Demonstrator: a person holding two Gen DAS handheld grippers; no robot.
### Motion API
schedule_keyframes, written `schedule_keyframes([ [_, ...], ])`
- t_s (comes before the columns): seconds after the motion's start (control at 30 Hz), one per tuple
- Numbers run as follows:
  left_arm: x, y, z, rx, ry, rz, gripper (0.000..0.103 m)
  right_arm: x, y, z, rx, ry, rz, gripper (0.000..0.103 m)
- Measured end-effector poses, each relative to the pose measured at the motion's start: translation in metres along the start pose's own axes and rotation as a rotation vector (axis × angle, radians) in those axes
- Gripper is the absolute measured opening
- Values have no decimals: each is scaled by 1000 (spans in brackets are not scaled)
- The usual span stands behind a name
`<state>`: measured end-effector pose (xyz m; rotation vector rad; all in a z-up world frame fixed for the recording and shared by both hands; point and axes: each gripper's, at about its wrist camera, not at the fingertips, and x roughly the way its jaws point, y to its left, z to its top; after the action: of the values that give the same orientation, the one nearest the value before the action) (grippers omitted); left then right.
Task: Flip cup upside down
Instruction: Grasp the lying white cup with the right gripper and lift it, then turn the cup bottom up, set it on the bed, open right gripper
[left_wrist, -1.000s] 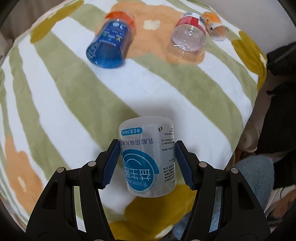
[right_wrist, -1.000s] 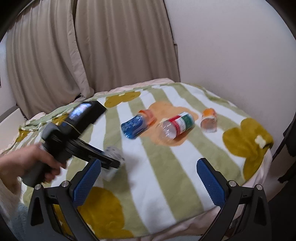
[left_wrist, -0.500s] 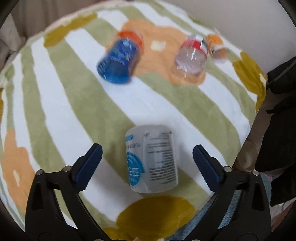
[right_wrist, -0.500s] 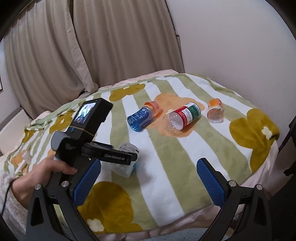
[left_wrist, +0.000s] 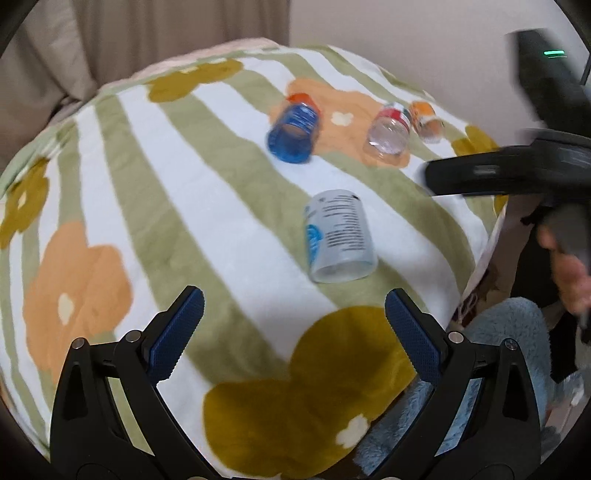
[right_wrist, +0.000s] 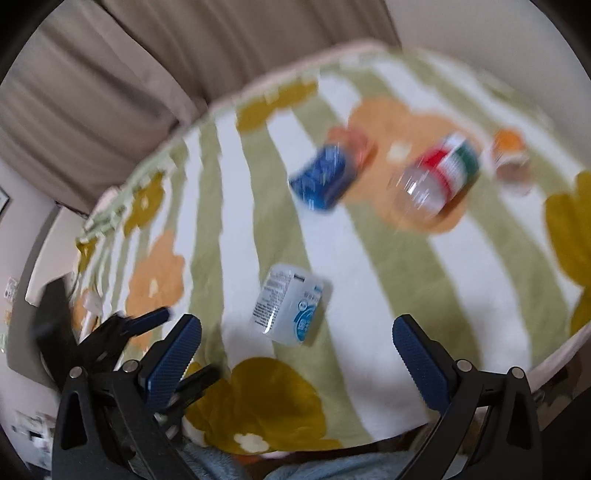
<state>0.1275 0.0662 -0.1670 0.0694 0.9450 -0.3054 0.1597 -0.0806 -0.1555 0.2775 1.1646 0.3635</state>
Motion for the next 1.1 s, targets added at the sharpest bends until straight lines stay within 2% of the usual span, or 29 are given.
schedule_keyframes([
  [0.13, -2, 19, -13, -64, -34, -41, 98, 45, -6, 13, 103, 131, 23, 103],
  [0.23, 2, 26, -20, -86, -40, -58, 98, 63, -7, 17, 174, 186, 60, 93],
  [0.4, 7, 29, -29, -69, -46, -23, 98, 84, -6, 26, 221, 213, 43, 86],
  [0.6, 17, 39, -38, -105, -34, -73, 98, 101, -10, 32, 254, 245, 13, 69],
  [0.63, 18, 40, -39, -108, -30, -78, 98, 104, -10, 34, 255, 251, 9, 60],
  [0.73, 18, 44, -41, -118, -30, -90, 98, 104, -11, 35, 251, 242, 12, 58],
  [0.8, 16, 46, -41, -124, -40, -95, 98, 97, -7, 36, 226, 202, 12, 58],
  [0.9, 11, 47, -43, -134, -65, -94, 98, 67, 10, 34, 101, 28, 9, 58],
  [1.03, 6, 48, -45, -141, -95, -90, 98, 35, 34, -5, -136, -324, -83, 58],
  [1.1, 3, 48, -48, -131, -108, -77, 98, 37, 38, -29, -189, -452, -120, 58],
])
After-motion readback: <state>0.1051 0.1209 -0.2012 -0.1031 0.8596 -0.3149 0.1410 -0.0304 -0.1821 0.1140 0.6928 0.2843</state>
